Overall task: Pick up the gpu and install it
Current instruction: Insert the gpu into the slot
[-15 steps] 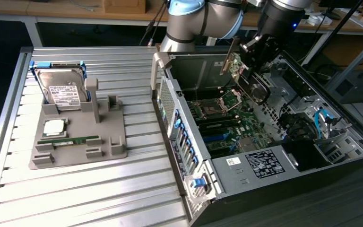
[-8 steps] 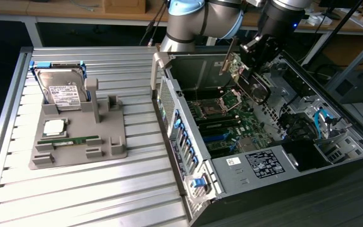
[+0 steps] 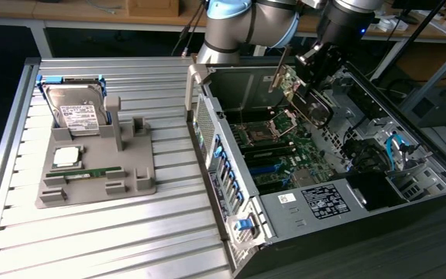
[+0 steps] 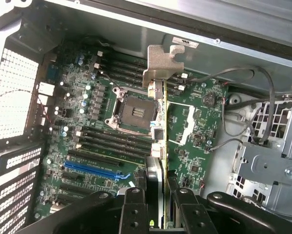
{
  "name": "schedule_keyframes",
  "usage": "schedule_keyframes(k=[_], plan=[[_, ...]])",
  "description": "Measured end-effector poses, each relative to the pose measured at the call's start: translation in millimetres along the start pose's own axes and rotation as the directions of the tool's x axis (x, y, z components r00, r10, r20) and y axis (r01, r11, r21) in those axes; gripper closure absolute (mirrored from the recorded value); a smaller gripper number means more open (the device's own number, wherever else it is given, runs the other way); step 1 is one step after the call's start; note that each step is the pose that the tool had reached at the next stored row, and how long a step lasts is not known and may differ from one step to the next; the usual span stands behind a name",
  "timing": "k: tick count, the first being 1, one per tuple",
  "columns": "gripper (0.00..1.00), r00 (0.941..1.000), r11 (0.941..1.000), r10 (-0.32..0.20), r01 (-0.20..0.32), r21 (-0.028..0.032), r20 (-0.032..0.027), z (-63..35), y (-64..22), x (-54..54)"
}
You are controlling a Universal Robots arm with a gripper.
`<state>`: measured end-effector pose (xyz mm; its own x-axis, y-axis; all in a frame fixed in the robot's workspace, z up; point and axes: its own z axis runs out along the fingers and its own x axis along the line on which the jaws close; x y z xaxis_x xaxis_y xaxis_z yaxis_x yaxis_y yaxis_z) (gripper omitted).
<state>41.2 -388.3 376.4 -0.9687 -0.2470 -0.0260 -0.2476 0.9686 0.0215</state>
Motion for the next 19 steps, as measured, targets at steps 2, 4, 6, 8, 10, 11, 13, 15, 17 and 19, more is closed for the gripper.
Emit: schedule_keyframes(k=[2, 4, 6, 8, 10, 11, 13, 15, 17, 19], plan=[[0.73, 1.0, 1.0, -0.007, 0.007, -0.0002, -0.0002, 0.0, 0.0, 0.0], [0.73, 0.9999, 0.9999, -0.017, 0.017, -0.0005, -0.0003, 0.0, 0.0, 0.0], [0.73, 0.9997, 0.9997, -0.024, 0.024, -0.0006, -0.0005, 0.0, 0.0, 0.0], [0.73, 0.9994, 0.9994, -0.034, 0.034, -0.001, -0.0007, 0.0, 0.0, 0.0], [0.73, 0.9991, 0.9991, -0.043, 0.043, -0.0012, -0.0009, 0.1, 0.0, 0.0], [0.73, 0.9989, 0.9989, -0.047, 0.047, -0.0014, -0.0009, 0.1, 0.0, 0.0], [0.73, 0.9985, 0.9985, -0.054, 0.054, -0.0015, -0.0011, 0.0, 0.0, 0.0], [0.73, 0.9981, 0.9981, -0.062, 0.062, -0.0017, -0.0013, 0.1, 0.0, 0.0], [0.73, 0.9977, 0.9977, -0.068, 0.068, -0.0019, -0.0014, 0.0, 0.0, 0.0], [0.73, 0.997, 0.997, -0.077, 0.077, -0.0021, -0.0016, 0.1, 0.0, 0.0]])
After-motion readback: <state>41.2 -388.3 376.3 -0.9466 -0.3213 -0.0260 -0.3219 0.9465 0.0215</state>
